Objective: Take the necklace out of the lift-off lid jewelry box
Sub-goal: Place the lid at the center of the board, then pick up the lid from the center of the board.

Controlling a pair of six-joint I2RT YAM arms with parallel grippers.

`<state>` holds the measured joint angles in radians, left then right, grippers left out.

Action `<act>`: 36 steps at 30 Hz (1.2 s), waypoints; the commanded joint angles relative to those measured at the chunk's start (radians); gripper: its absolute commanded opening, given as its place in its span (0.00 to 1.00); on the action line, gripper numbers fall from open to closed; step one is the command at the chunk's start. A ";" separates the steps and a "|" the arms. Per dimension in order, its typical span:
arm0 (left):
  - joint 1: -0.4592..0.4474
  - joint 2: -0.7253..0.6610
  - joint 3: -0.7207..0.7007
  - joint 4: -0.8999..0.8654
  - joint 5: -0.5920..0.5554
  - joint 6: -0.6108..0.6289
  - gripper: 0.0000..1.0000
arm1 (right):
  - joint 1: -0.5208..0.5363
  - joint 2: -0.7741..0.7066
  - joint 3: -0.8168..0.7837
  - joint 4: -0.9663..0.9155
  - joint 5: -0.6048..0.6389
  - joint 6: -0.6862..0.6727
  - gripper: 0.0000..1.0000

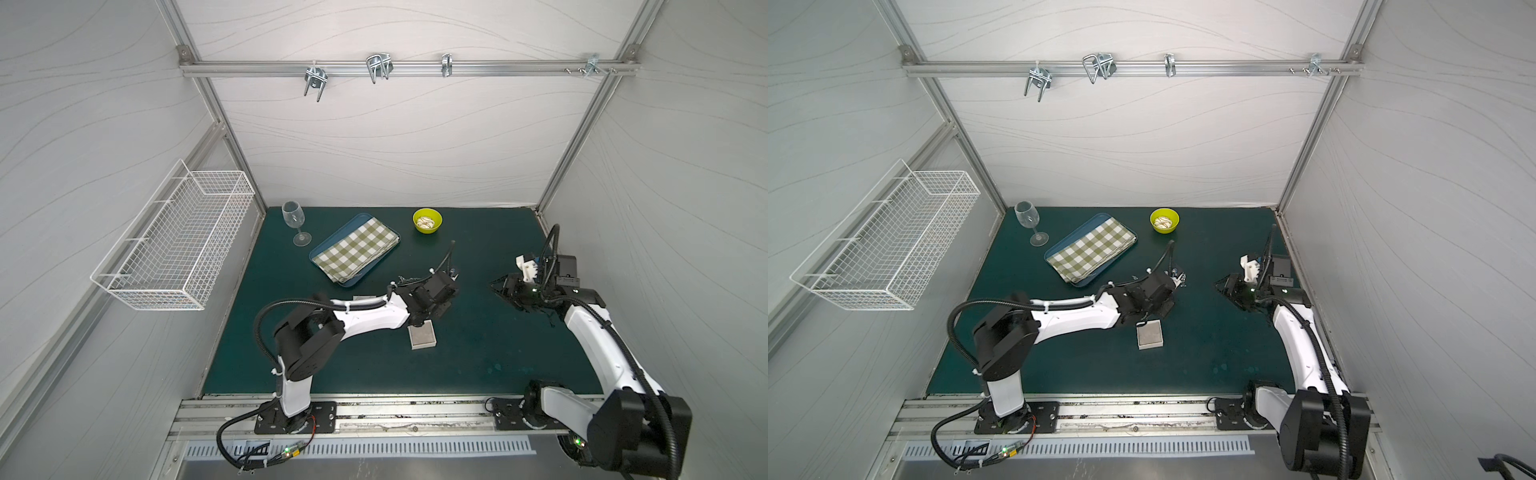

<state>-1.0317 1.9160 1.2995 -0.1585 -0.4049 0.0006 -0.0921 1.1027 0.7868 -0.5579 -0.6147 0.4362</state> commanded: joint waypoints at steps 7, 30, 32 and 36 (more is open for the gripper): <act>-0.137 0.188 0.122 -0.026 -0.322 0.308 0.21 | -0.094 0.031 -0.015 0.015 -0.017 -0.016 0.49; -0.121 -0.265 -0.108 -0.141 0.026 -0.050 0.57 | 0.183 0.183 0.082 -0.051 0.152 -0.068 0.57; -0.057 -0.335 -0.175 -0.128 0.094 -0.094 0.55 | 0.253 0.249 0.120 -0.058 0.208 -0.081 0.58; 0.050 -0.434 -0.295 -0.104 0.170 -0.156 0.53 | 0.366 0.377 0.219 -0.102 0.317 -0.119 0.59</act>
<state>-1.0115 1.5017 1.0595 -0.2604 -0.3447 -0.0700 0.2253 1.4380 0.9482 -0.6006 -0.4068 0.3637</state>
